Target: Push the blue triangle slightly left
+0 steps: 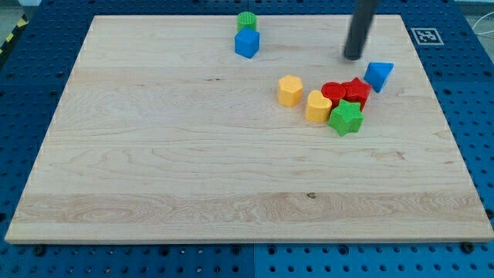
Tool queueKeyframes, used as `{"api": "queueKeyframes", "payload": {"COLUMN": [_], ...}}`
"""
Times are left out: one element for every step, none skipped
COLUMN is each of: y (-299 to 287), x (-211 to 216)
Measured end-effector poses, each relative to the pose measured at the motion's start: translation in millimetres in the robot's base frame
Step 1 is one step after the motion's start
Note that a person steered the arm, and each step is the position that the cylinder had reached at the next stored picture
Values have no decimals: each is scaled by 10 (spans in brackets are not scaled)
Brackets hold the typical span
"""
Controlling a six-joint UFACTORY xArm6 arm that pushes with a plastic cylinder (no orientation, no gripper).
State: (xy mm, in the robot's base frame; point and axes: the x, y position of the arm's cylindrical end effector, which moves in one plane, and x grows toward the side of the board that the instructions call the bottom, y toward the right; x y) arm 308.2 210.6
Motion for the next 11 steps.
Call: {"api": "queueKeyframes", "payload": {"y": [469,549,483,311,161,151,88,85,-26,-293,-648], "x": [397,673,698,691,529,262,187,353,523,520,520]}}
